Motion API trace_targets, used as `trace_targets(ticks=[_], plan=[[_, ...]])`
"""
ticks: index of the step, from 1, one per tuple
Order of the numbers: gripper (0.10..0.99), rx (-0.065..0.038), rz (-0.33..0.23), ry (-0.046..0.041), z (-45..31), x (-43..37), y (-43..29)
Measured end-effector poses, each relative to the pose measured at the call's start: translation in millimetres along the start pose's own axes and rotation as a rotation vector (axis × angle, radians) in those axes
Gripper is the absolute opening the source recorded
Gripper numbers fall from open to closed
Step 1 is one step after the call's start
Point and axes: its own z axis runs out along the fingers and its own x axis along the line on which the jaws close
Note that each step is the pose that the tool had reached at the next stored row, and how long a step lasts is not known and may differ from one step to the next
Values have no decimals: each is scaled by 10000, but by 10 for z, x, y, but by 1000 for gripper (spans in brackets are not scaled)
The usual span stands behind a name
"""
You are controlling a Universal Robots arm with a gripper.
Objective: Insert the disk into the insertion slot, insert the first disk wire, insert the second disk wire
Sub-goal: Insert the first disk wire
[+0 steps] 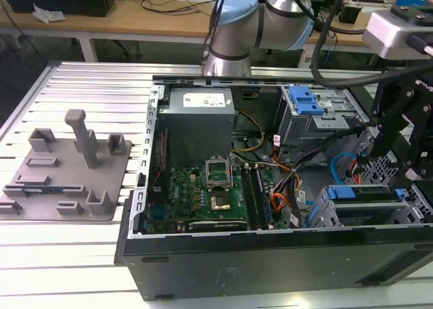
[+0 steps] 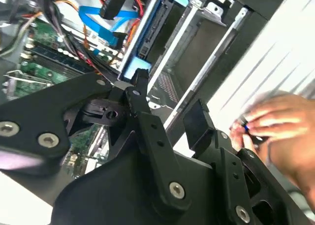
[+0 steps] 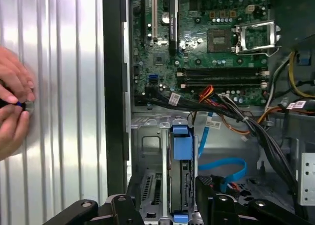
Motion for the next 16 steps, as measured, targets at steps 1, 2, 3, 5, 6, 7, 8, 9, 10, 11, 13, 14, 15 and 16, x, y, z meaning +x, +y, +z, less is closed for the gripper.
trace_targets(ticks=[1,2,3,5,6,7,8,9,10,11,13,14,15,16], plan=[[561,-1,-10,326,-5,-50,0],[561,-1,-21,696,-8,-102,0],[561,-2,-31,1024,-9,-152,2],[561,-3,-45,1445,-11,-208,2],[561,-3,-50,1633,-12,-234,2],[561,-4,-54,1760,-11,-257,3],[561,-4,-61,2002,-12,-314,4],[561,-1,-63,2102,-12,-356,4],[561,-1,-66,2178,-13,-389,2],[561,0,-68,2242,-12,-422,-9],[561,-1,-70,2310,-13,-482,-38],[561,0,-70,2322,-13,-501,-57],[561,-1,-70,2334,-10,-536,-99],[561,-1,-70,2344,-10,-554,-119]])
